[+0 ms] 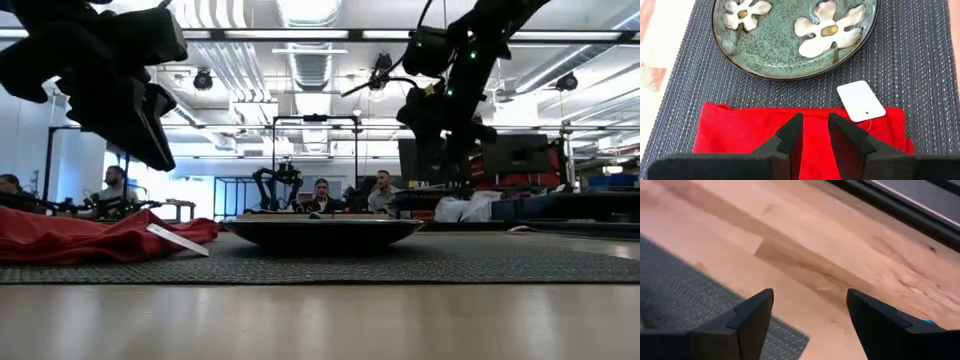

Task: Set table place
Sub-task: Move the blue glass to the top right of the gray table mat

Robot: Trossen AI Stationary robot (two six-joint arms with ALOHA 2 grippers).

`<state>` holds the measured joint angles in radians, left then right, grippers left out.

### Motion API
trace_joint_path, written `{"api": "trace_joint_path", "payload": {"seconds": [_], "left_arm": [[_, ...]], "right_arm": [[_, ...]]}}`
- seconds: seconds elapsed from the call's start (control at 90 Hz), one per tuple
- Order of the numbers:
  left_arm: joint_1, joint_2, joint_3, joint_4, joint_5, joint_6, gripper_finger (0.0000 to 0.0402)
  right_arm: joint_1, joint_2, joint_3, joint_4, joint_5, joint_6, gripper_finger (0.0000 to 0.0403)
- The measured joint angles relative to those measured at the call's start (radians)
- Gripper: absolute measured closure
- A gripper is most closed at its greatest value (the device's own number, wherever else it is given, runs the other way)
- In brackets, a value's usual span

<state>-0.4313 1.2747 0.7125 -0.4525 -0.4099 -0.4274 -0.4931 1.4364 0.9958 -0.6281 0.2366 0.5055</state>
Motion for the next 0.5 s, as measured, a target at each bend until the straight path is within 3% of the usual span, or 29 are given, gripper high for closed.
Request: {"api": "trace_joint_path", "payload": {"seconds": [0.2, 0.5], "left_arm": [[-0.002, 0.000, -0.005, -0.008, 0.001, 0.013, 0.0324], [-0.002, -0.003, -0.005, -0.007, 0.008, 0.092, 0.0324]], "right_arm": [[-0.061, 0.001, 0.000, 0.003, 0.001, 0.007, 0.0172], [-0.088, 0.006, -0.001, 0.015, 0.025, -0.004, 0.0139]]}}
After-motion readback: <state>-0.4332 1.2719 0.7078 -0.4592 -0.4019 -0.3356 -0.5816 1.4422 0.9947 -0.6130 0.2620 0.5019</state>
